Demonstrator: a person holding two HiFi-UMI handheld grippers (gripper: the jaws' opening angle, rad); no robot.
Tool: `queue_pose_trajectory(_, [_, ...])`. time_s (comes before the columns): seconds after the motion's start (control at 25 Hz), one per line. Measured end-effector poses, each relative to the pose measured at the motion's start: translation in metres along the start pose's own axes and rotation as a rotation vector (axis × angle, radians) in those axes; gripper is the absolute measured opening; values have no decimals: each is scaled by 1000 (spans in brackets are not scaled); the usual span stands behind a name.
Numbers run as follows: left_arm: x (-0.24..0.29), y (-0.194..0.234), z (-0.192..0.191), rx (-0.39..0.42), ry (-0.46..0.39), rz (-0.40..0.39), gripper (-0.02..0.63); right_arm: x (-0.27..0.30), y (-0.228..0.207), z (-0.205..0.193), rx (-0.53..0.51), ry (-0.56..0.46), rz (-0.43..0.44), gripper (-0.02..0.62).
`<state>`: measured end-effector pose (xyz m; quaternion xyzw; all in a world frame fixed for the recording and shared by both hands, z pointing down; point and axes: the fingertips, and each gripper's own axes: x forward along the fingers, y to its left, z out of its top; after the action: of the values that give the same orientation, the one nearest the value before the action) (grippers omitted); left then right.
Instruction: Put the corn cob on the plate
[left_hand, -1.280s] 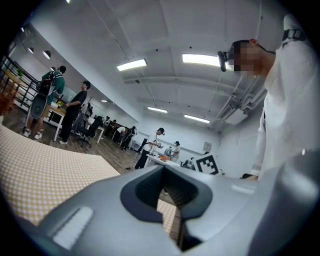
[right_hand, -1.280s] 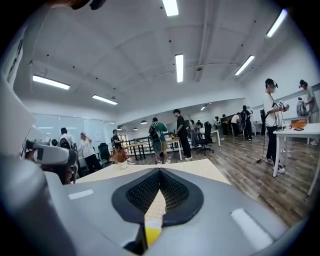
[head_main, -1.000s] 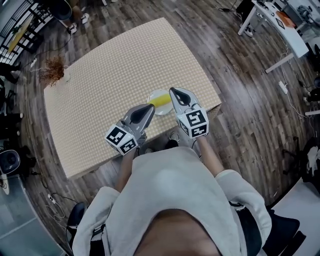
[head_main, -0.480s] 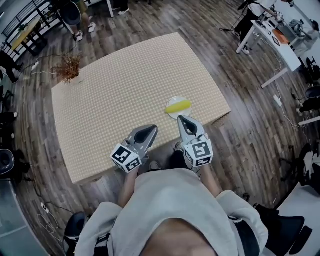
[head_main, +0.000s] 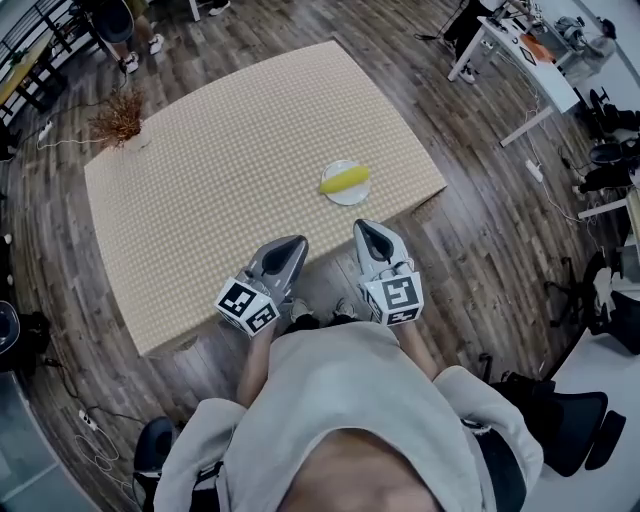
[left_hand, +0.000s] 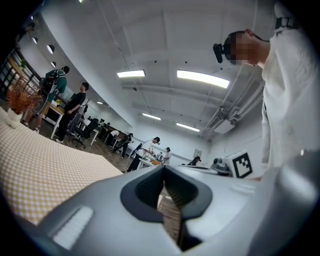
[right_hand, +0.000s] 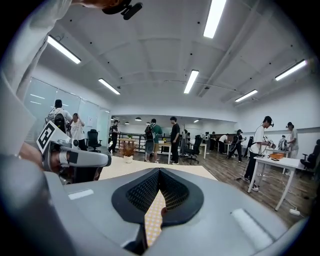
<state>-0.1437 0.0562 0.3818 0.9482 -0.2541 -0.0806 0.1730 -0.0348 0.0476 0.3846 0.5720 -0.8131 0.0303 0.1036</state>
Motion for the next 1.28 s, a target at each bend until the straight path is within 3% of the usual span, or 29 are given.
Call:
queue_pose_trajectory(0.4, [17,-54,-30,26,29,71,8,-60,-23,-35,76,10,52,-2])
queue_pose_trajectory(0.8, [47,-122,-59,67,40,83,9,-105,-54,-58,98,0,90,-3])
queue_pose_trajectory(1.28, [57,-159,-51,128,6,82,9,-129,-61,-39,66,-81,109,-3])
